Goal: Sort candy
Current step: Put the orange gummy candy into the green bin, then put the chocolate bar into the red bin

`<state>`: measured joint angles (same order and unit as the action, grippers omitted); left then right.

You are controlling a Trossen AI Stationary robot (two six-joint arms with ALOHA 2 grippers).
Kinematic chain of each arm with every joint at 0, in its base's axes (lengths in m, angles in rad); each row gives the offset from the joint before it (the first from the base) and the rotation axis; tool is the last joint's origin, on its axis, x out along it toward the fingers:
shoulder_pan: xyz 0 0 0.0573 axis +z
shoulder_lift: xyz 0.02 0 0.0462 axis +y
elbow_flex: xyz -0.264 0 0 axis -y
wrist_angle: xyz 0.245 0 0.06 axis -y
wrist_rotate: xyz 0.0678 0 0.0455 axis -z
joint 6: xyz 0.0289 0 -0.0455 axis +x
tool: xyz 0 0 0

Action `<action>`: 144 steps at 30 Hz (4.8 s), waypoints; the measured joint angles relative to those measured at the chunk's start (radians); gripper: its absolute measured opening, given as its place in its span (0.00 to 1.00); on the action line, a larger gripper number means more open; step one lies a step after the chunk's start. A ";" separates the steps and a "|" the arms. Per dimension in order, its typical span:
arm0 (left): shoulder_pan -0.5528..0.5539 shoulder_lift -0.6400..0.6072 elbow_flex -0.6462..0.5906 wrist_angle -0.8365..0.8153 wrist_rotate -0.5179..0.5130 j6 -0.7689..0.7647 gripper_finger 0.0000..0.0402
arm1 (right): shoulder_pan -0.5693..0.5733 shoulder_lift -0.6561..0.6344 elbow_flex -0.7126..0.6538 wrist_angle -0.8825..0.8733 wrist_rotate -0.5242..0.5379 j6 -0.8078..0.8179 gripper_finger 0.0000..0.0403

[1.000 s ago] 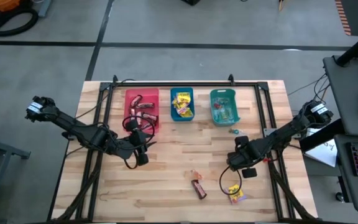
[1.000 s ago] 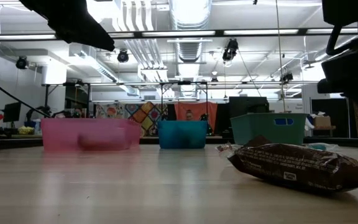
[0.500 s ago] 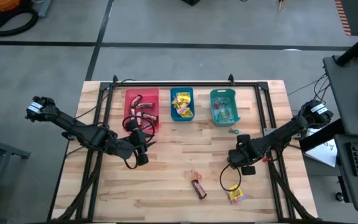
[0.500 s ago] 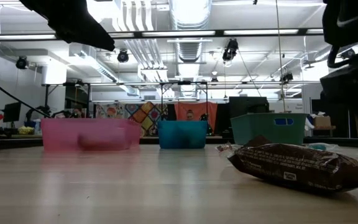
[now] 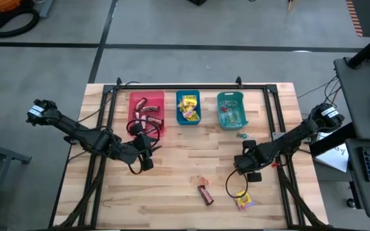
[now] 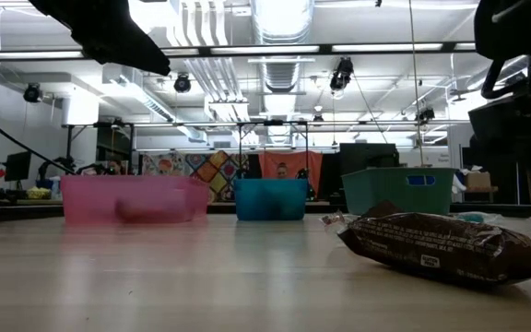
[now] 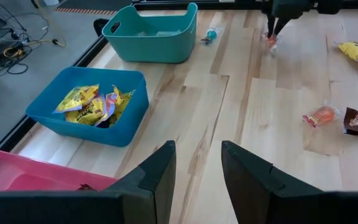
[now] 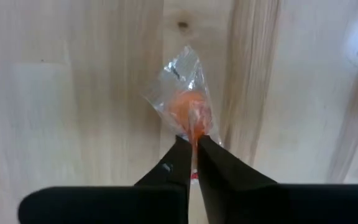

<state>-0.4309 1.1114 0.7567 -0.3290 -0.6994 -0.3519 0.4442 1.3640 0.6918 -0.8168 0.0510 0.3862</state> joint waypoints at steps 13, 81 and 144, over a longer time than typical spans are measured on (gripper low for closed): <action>0.000 0.000 0.000 0.000 0.000 0.003 0.28 | -0.071 -0.002 0.218 0.056 0.160 0.001 0.03; 0.000 0.000 0.000 0.053 0.036 0.004 0.28 | -0.952 -0.032 0.490 -0.182 0.177 -0.208 0.34; 0.088 1.009 0.542 0.526 0.913 0.663 0.60 | 0.357 -0.130 0.238 0.165 -0.047 0.974 0.36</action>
<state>-0.3425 2.1202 1.2985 0.1974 0.2139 0.3107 0.8009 1.2335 0.9298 -0.6514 0.0040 1.3601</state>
